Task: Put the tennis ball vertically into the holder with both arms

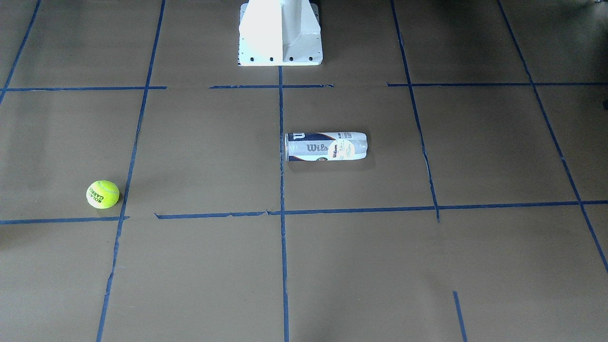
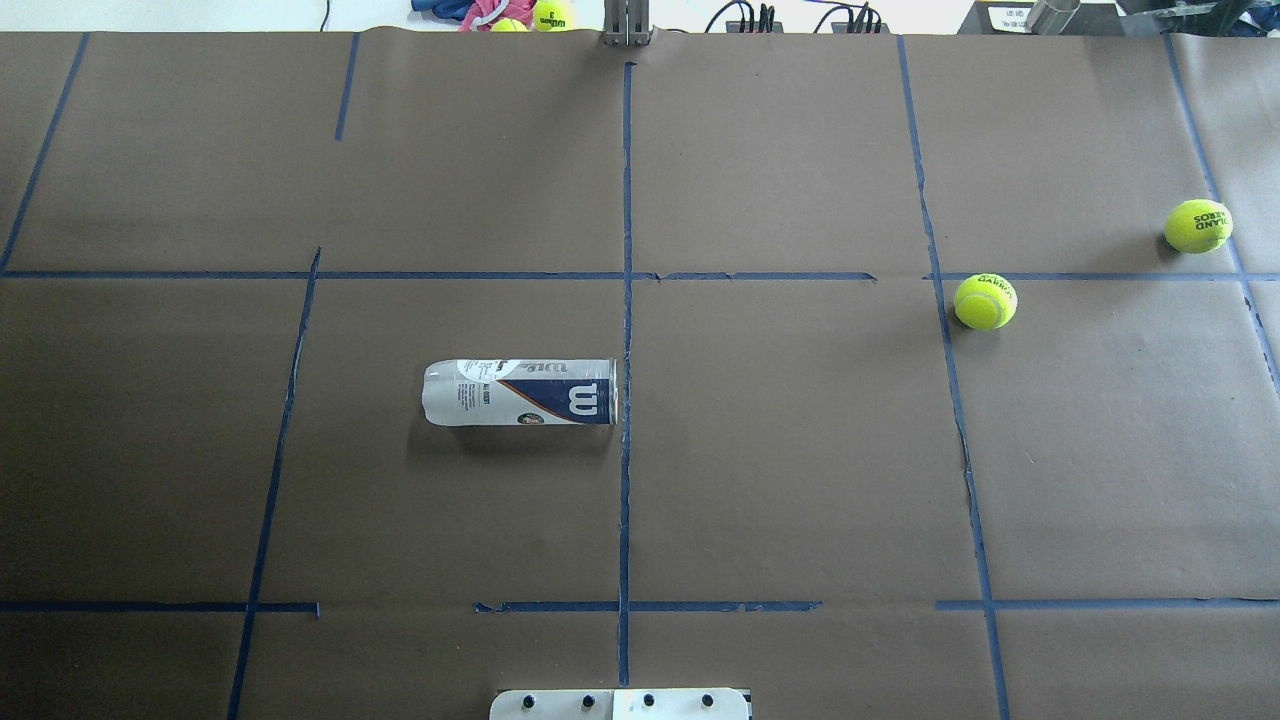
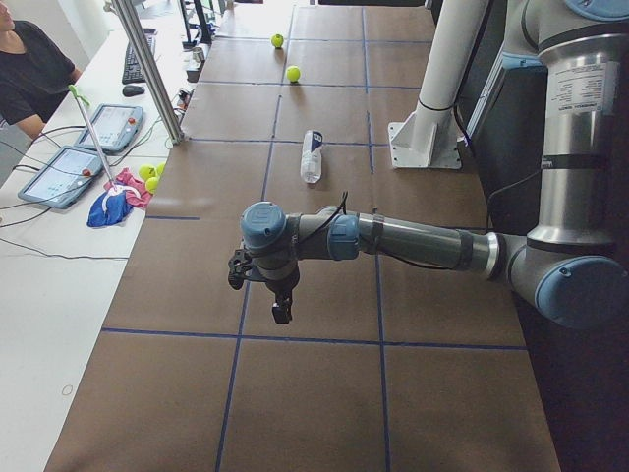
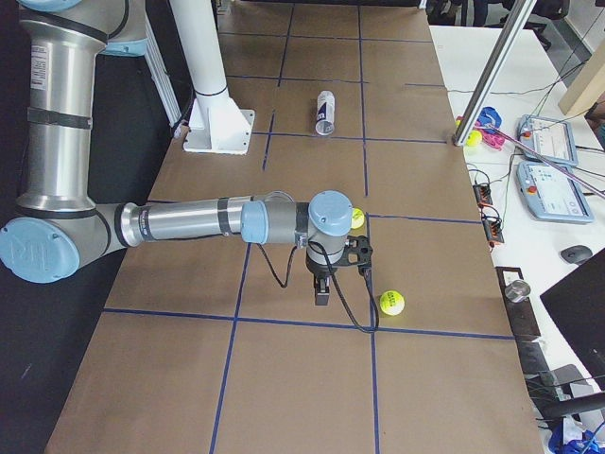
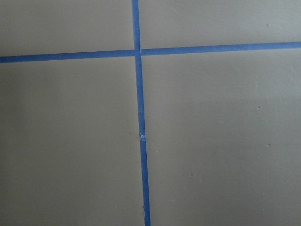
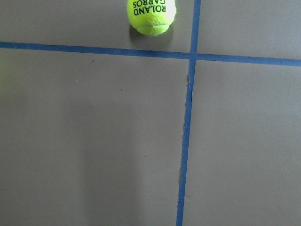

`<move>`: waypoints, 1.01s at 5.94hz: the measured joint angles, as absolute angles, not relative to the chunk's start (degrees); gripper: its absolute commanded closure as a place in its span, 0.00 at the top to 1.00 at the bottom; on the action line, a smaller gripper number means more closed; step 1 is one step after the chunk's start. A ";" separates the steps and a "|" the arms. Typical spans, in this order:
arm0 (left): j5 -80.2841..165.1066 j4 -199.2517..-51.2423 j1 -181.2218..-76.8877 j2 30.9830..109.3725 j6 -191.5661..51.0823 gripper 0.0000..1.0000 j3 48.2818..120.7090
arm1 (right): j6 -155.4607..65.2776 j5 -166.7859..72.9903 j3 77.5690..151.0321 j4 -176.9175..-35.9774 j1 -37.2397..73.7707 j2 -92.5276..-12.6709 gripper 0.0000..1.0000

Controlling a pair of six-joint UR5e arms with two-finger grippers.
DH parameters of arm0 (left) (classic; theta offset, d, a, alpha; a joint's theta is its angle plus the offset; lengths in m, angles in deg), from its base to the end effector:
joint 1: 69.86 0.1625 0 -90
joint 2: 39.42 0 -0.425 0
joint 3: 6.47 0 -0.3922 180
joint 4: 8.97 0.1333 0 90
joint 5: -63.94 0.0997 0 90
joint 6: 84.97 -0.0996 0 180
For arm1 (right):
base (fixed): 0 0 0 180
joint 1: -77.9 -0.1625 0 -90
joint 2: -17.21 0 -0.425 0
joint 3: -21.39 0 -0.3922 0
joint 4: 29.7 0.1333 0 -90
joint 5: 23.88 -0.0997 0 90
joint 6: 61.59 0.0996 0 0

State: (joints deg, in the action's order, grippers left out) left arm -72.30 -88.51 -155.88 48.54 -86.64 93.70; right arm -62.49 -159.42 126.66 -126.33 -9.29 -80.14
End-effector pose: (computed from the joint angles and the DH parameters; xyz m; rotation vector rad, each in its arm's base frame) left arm -0.0286 -0.4731 0.6046 -0.0547 0.8062 0.0768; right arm 0.0408 -0.4379 0.5975 0.0081 -0.7952 -0.0703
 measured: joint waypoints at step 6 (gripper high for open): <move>-69.68 -89.08 -155.93 50.15 -86.02 1.00 94.71 | -62.36 -159.05 126.64 -126.29 -9.32 -80.42 1.00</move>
State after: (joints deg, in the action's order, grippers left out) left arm -69.68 -89.08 -155.93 50.15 -86.02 94.71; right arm -62.36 -159.05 126.64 -126.29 -9.32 -80.42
